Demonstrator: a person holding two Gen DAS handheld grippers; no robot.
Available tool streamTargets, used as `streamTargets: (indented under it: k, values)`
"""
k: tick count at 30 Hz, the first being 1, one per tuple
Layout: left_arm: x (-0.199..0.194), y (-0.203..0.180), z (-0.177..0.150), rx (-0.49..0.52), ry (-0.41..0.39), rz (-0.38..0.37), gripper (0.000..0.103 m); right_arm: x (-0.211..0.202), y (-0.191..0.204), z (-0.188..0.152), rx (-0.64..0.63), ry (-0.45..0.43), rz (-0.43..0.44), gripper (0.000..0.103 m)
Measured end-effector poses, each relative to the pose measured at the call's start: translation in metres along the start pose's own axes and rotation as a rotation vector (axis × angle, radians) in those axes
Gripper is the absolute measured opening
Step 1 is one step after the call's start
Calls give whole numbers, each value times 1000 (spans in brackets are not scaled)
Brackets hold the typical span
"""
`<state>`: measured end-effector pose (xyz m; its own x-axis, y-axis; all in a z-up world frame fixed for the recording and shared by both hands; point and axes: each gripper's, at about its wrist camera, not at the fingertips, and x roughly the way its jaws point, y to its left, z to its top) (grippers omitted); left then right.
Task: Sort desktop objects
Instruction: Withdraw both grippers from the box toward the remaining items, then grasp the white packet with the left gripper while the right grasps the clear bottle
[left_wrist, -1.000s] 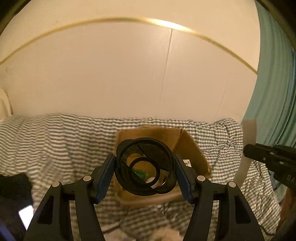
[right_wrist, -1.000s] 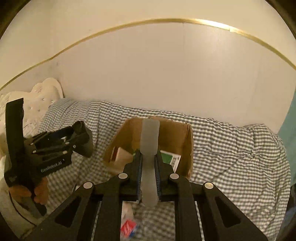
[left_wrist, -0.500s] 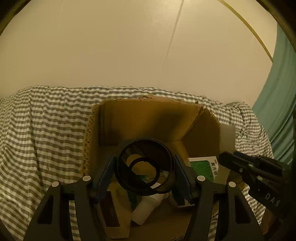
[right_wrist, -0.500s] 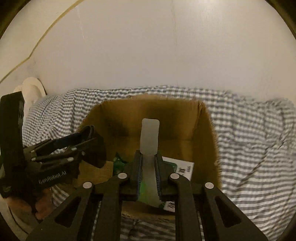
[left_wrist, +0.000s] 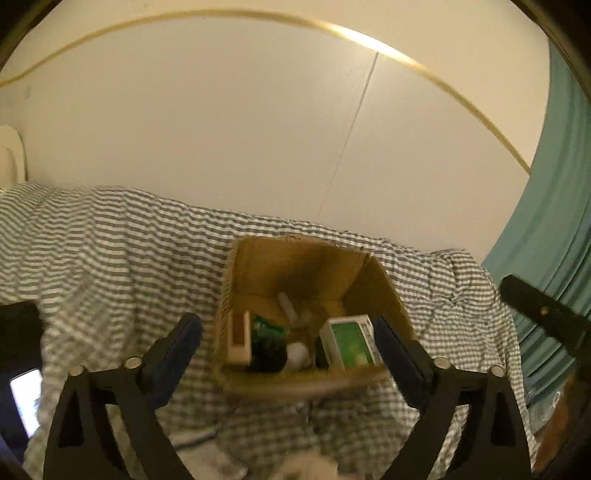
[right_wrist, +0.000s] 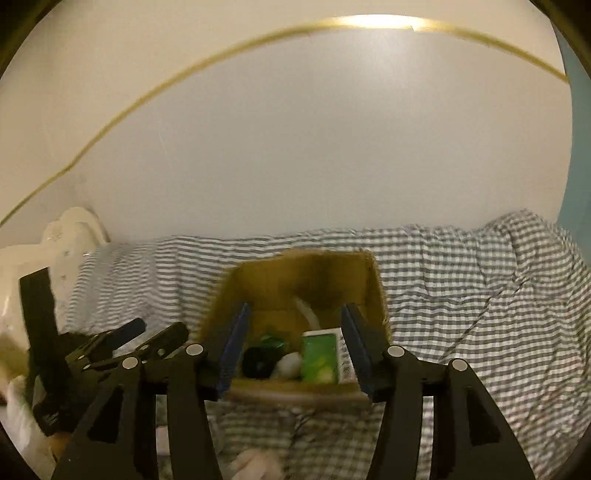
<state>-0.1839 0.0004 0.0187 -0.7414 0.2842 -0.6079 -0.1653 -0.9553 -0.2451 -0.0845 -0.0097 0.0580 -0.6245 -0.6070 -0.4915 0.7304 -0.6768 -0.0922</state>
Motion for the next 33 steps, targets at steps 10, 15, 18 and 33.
streamTargets:
  k: [10, 15, 18, 33]
  values:
    - [-101, -4, -78, 130, -49, 62, 103, -122, 60, -84, -148, 7, -24, 68]
    - [-110, -4, -116, 147, -30, 93, 103, -123, 63, -123, -168, 41, -49, 68]
    - [-109, -4, -135, 167, 1, 115, 103, -114, 53, -142, -138, 58, -36, 70]
    - [-23, 33, -165, 1, 231, 151, 103, -37, 10, -197, -22, 297, -13, 70]
